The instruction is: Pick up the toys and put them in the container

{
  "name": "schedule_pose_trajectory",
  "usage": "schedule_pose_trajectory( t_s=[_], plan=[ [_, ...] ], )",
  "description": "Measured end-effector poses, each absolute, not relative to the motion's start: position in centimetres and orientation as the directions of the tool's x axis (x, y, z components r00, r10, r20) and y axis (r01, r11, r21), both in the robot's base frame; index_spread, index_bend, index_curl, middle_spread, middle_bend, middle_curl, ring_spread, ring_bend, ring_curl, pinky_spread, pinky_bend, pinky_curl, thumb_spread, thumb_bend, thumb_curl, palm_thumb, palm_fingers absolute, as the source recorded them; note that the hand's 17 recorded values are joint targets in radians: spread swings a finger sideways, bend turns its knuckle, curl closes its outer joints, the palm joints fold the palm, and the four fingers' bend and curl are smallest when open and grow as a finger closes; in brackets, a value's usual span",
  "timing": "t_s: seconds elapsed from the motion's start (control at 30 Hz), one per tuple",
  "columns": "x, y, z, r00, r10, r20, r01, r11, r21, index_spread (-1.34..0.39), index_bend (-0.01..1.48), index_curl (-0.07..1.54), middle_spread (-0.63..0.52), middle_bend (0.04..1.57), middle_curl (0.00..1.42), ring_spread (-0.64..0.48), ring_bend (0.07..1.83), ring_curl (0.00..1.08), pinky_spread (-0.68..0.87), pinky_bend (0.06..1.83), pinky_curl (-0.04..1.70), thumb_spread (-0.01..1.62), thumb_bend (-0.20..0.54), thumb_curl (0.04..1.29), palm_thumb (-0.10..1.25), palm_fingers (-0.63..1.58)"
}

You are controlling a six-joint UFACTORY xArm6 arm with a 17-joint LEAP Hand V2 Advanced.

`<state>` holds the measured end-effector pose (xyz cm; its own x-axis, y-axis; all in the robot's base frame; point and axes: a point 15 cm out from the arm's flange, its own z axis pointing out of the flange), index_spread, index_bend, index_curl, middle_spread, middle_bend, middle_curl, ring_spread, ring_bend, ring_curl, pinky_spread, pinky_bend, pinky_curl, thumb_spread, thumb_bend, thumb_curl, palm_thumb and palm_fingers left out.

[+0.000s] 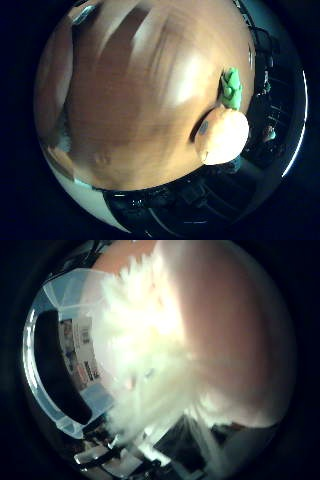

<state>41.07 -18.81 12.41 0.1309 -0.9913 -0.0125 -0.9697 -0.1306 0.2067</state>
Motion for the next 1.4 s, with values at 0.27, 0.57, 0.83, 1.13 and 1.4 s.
schedule_pose_trajectory(
  t_s=[0.27,0.57,0.83,1.13,1.4],
  plan=[
    [40.4,-19.1,14.7,0.164,-0.986,0.034,-0.968,-0.154,0.2,-0.35,0.68,0.59,-0.22,0.97,0.65,-0.25,1.08,0.55,-0.33,0.96,0.52,1.02,-0.012,0.36,0.79,1.3],
    [38.0,-20.2,20.3,0.182,-0.982,0.056,-0.966,-0.168,0.196,-0.28,1.01,0.8,-0.16,1.28,0.78,-0.23,1.33,0.7,-0.25,1.24,0.78,0.82,-0.011,0.57,1.05,1.08],
    [34.4,-20.9,25.9,0.141,-0.987,0.072,-0.974,-0.125,0.191,-0.26,1.05,0.87,-0.16,1.33,0.81,-0.24,1.34,0.76,-0.22,1.2,0.91,0.59,-0.018,0.74,1.07,1.04],
    [32.2,-20.3,40.1,0.105,-0.981,0.163,-0.994,-0.1,0.04,-0.26,1.05,0.9,-0.16,1.33,0.83,-0.25,1.32,0.81,-0.22,1.15,1.0,0.56,-0.022,0.82,1.04,1.03],
    [32.7,-14.3,49.7,0.175,-0.968,0.179,-0.979,-0.191,-0.077,-0.25,1.04,0.92,-0.16,1.3,0.85,-0.27,1.29,0.85,-0.24,1.14,1.04,0.6,-0.019,0.85,1.01,1.03]
  ],
)
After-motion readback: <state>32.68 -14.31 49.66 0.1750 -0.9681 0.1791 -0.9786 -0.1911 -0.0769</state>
